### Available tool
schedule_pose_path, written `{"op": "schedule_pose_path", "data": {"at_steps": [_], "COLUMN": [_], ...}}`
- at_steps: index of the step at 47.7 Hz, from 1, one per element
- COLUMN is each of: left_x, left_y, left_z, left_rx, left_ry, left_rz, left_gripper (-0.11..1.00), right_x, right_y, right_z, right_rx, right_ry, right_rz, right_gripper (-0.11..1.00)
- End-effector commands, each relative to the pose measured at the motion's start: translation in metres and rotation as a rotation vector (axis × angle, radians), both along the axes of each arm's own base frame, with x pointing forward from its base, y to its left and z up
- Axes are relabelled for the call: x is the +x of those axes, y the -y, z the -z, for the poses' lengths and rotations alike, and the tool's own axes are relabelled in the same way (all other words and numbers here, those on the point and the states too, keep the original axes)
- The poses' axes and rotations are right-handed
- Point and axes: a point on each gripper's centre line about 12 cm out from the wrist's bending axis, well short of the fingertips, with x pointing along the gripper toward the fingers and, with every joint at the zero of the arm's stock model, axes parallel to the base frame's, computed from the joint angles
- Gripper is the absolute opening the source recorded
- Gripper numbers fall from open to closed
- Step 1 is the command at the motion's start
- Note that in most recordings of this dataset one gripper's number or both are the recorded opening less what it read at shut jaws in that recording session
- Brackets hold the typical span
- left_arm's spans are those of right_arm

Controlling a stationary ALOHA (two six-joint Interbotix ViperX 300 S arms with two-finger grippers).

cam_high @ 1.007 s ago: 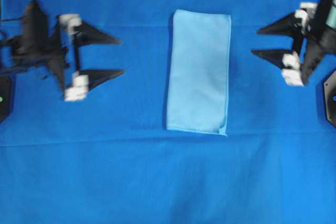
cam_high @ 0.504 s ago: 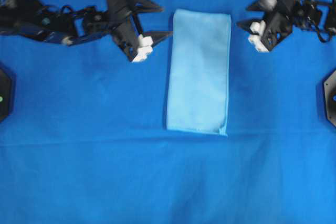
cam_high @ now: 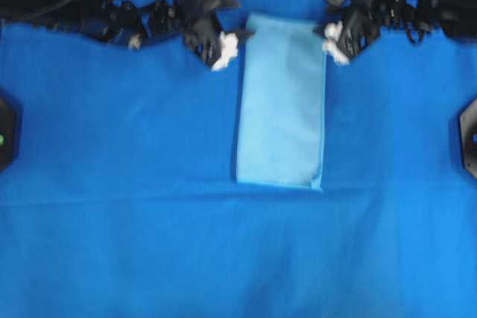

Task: Fold the light blue towel.
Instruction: 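Move both grippers to the far end of the towel strip and grasp its corners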

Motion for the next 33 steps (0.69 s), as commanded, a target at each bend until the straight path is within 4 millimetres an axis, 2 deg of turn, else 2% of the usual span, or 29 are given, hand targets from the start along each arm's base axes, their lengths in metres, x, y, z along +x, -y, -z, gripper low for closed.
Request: {"op": "schedule_pose_path", "data": {"at_steps": [1,9,15,19,26,30,33], "left_x": [0.01,0.012,0.007,0.005,0.006,0.006,0.007], "left_y": [-0.002,0.001,0.001,0.0,0.0,0.0,0.0], "left_z": [-0.008,0.007,0.012,0.013,0.012,0.012,0.011], "left_rx": [0.012,-0.005,-0.021,-0.022,-0.012,-0.01,-0.008], "left_ry": [0.034,-0.001,-0.038,-0.049,-0.05,-0.048,-0.047], "left_rz": [0.004,0.011,0.007,0.007,0.012,0.013,0.014], "left_gripper": [0.77,0.77,0.72,0.59,0.25,0.1,0.04], "right_x": [0.007,0.013,0.013,0.013,0.008,0.005,0.003], "right_y": [0.006,0.01,0.011,0.008,0.001,-0.001,-0.002], "right_z": [-0.006,-0.002,-0.002,-0.001,0.001,0.0,-0.001], "right_rx": [-0.017,-0.013,-0.013,-0.009,0.005,0.009,0.007], "right_ry": [0.027,0.027,0.025,0.02,0.015,0.019,0.022], "right_rz": [-0.001,0.0,0.001,-0.003,-0.002,0.002,0.003], "right_gripper": [0.62,0.59,0.51,0.37,0.04,0.03,0.03]}}
